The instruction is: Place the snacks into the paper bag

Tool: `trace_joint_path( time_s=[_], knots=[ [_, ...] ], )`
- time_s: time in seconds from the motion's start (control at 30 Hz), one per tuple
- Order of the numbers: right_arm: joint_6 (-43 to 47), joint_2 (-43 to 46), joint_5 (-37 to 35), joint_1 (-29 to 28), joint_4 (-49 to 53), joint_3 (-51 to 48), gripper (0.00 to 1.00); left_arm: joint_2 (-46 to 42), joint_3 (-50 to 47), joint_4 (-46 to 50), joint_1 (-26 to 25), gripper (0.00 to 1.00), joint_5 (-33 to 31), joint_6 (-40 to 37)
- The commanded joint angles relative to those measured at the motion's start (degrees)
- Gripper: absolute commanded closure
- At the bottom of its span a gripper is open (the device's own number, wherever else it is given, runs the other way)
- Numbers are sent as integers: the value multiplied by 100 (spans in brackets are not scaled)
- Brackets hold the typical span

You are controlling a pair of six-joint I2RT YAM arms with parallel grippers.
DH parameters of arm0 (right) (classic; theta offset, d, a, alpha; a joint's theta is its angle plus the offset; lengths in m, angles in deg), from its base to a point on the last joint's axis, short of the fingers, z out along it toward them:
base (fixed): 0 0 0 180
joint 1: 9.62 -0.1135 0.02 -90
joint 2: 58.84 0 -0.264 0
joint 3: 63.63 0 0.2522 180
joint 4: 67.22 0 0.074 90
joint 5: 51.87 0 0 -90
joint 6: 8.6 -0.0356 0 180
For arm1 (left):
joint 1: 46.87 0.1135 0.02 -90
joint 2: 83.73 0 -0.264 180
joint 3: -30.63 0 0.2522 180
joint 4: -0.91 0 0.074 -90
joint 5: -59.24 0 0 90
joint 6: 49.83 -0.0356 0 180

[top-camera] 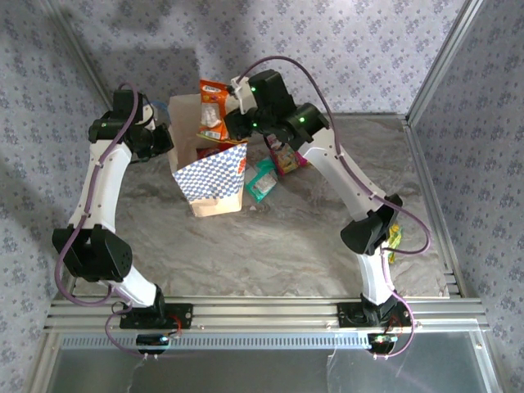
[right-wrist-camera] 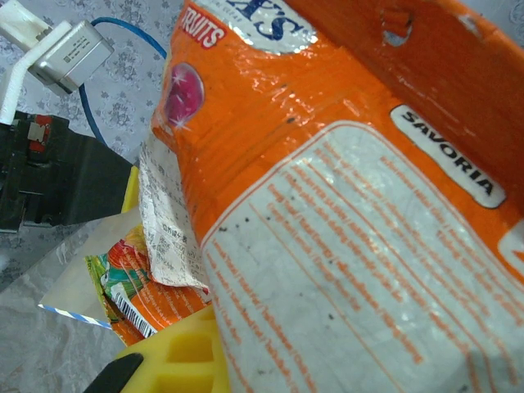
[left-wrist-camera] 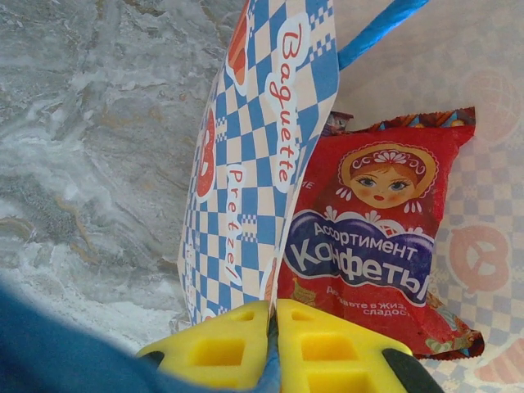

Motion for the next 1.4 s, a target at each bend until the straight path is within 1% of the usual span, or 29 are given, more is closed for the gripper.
trace_joint_path(
  time_s=[0.0,0.27,1.03,1.37],
  knots=[
    [63,-146,166,-25,-359,333,100,-154,-68,149,29,91,146,-55],
    [-89,-571,232,-22,-482,733,100,-169,-84,121,38,91,150,-98],
    [-437,-1215,470,-70,-827,1022,100,-192,-133,122,85,91,169,-139],
    [-364,-1295,517,-162,-561,1042,100,-199,-142,86,115,92,208,-112]
  ],
)
